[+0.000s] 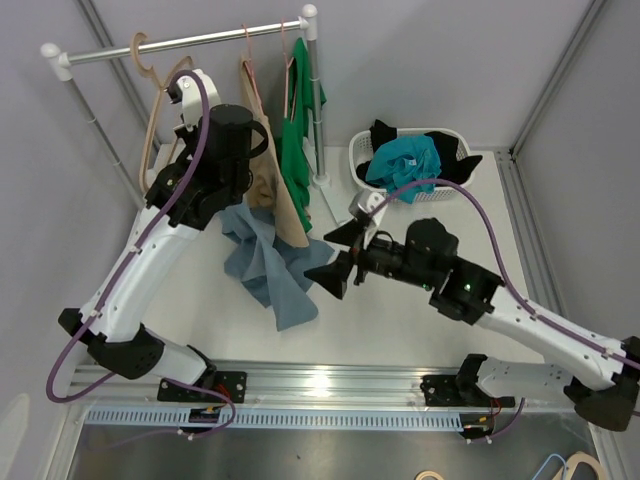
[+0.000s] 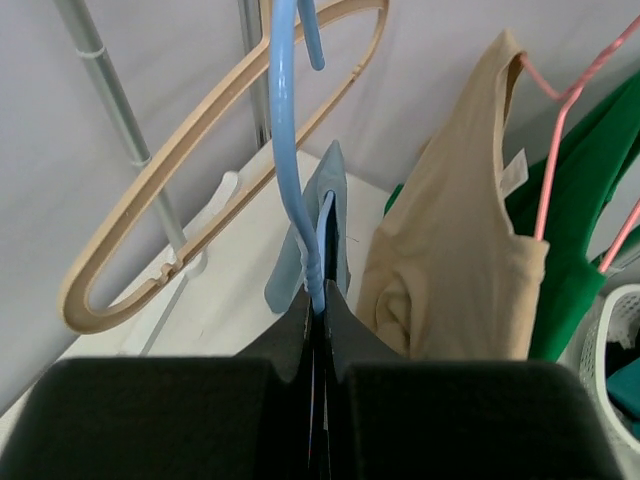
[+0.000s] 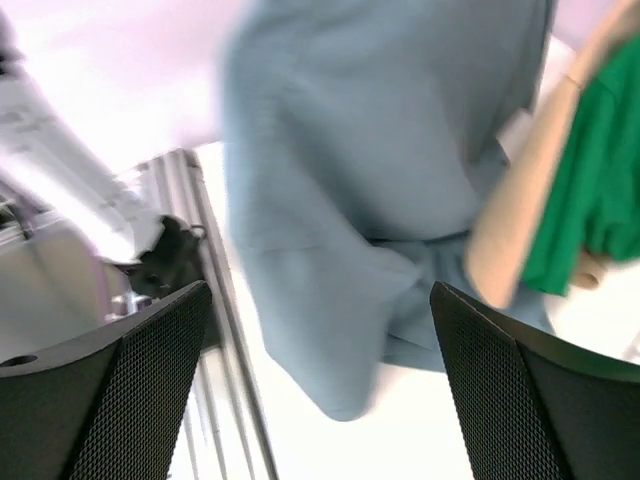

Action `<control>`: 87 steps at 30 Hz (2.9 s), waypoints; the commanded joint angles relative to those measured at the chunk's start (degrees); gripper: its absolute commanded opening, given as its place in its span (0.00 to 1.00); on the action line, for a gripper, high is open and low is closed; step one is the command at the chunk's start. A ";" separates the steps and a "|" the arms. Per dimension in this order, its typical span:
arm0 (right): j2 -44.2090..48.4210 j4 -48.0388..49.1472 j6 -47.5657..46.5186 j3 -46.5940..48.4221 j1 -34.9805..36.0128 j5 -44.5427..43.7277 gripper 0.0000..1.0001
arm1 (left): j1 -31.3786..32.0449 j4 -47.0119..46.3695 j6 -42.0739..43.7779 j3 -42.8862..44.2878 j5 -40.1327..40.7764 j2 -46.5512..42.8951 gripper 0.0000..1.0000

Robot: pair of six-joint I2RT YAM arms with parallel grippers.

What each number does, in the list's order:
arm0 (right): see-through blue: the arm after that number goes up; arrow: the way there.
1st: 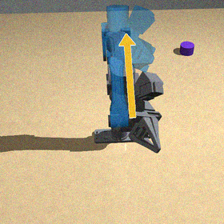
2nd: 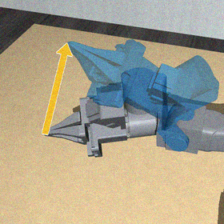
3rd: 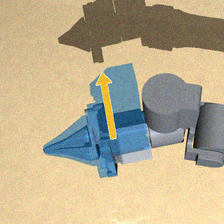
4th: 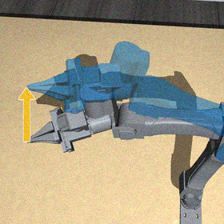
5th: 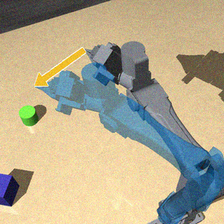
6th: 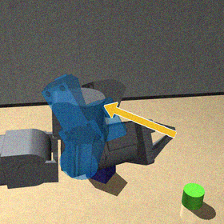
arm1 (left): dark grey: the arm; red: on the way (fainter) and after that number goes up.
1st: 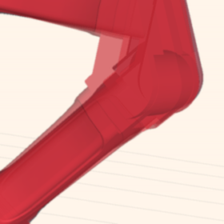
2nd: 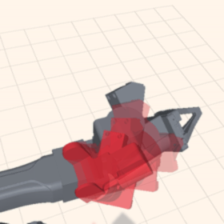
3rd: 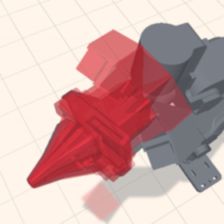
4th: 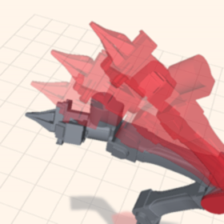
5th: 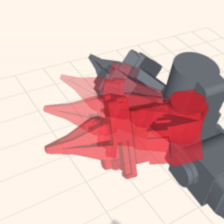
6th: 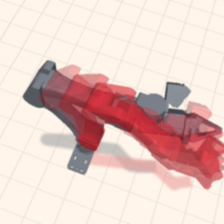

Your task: Remove the t-shirt from the hanger

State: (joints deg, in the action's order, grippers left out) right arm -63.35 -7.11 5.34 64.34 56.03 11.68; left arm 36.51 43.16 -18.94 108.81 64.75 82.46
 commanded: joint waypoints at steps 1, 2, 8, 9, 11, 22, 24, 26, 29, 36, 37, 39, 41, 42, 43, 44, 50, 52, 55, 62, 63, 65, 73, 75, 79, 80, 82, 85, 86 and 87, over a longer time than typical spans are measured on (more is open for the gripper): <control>4.02 10.69 0.54 -4.83 2.85 -3.24 0.96 | 0.84 11.49 -11.64 3.69 -0.41 -0.63 0.01; 3.85 11.50 0.46 -5.09 3.64 -3.33 0.95 | 1.19 12.29 -13.21 3.42 -0.42 -0.89 0.01; -3.51 13.44 -0.16 -2.81 10.59 -7.72 0.95 | 1.63 15.02 -15.51 3.68 -1.20 -0.98 0.01; -4.66 15.27 0.02 -2.73 10.94 -8.16 0.95 | 1.72 15.11 -15.78 3.69 -1.55 -1.24 0.01; -8.17 17.47 0.72 -2.90 11.21 -9.13 0.95 | 2.42 15.11 -16.13 3.86 -1.73 -1.42 0.01; -11.98 17.13 2.30 -1.93 14.02 -16.60 0.65 | 2.86 15.99 -16.56 6.77 -1.99 0.34 0.01; -10.75 17.74 2.39 -3.50 14.11 -17.30 0.66 | 2.95 16.87 -18.93 6.67 -3.13 0.51 0.01; -9.95 18.27 2.30 -4.13 14.19 -18.09 0.61 | 2.95 17.58 -20.69 5.98 -3.67 0.69 0.01; -10.21 18.54 2.39 -4.57 14.19 -18.80 0.05 | 3.21 15.12 -19.74 4.22 -3.93 -0.01 0.01; -1.44 11.45 4.23 -7.91 18.67 -20.99 0.00 | -1.08 5.62 -11.82 3.94 -7.17 1.82 0.01; 0.58 10.12 4.50 -8.52 21.20 -21.87 0.00 | -2.31 6.06 -11.65 7.17 -7.97 4.36 0.01; 6.27 6.26 6.77 -10.97 24.37 -25.29 0.00 | -4.69 7.37 -9.81 11.83 -7.01 7.44 0.01; 9.37 3.43 9.14 -13.70 29.45 -31.33 0.00 | -7.05 7.99 -7.88 16.33 -7.18 11.30 0.01; 11.91 1.94 11.86 -17.02 31.14 -33.28 0.00 | -7.85 8.17 -7.43 19.13 -8.49 12.28 0.01; 12.98 1.76 13.36 -18.88 32.55 -35.30 0.00 | -8.56 7.74 -6.73 20.20 -9.20 12.99 0.01; 13.69 2.01 14.77 -20.90 34.48 -37.76 0.00 | -9.69 7.65 -5.68 23.34 -9.73 14.47 0.01; 10.10 3.86 16.29 -24.10 30.65 -39.38 0.00 | -6.64 19.58 -9.18 30.41 -15.26 13.89 0.01; 6.86 3.95 13.13 -19.19 22.75 -32.47 0.00 | -2.18 22.22 -11.90 22.81 -18.06 7.31 0.01; 3.42 5.62 9.00 -12.86 14.39 -25.16 0.00 | 3.45 21.02 -15.94 5.96 -24.02 -5.61 0.01; -10.11 2.98 4.24 0.78 4.36 -17.32 0.00 | 9.10 28.11 -19.03 -9.05 -35.36 -25.39 0.01; -12.56 3.33 4.58 2.62 3.31 -16.52 0.00 | 9.10 29.51 -18.77 -10.80 -36.87 -27.50 0.01; -15.12 3.16 5.81 5.26 0.33 -15.81 0.00 | 9.10 30.84 -19.29 -12.48 -38.03 -33.46 0.01; -8.64 9.39 5.56 9.57 -8.03 -16.34 0.00 | 9.02 31.82 -16.48 -11.26 -27.40 -38.08 0.01; -7.40 12.29 1.28 11.76 -9.62 -18.78 0.00 | 9.02 30.68 -16.22 -11.69 -24.61 -36.84 0.01; -10.37 14.33 -5.06 19.73 -13.30 -28.98 0.00 | 6.66 24.45 -12.63 -14.50 -20.98 -35.53 0.01; -11.52 13.80 -5.08 22.12 -14.88 -29.87 0.00 | 4.82 21.56 -11.83 -14.77 -22.72 -35.00 0.01; -14.59 13.62 -5.08 28.52 -20.15 -29.79 0.00 | -2.04 18.12 -10.59 -17.49 -31.90 -34.03 0.01; -17.23 18.95 -4.65 32.60 -26.99 -28.74 0.00 | -9.78 12.40 -10.59 -21.53 -42.40 -32.81 0.01; -20.11 20.02 -3.51 36.17 -28.68 -28.47 0.00 | -10.23 11.61 -10.77 -21.97 -41.99 -32.19 0.01; -22.06 21.25 -3.15 38.47 -30.00 -28.47 0.00 | -10.49 9.86 -10.59 -22.15 -41.12 -31.83 0.01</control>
State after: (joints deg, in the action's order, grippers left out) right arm -81.28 4.56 2.55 96.42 30.02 -14.31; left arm 27.97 61.47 -31.35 87.66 29.93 49.32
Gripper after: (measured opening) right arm 0.024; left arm 0.014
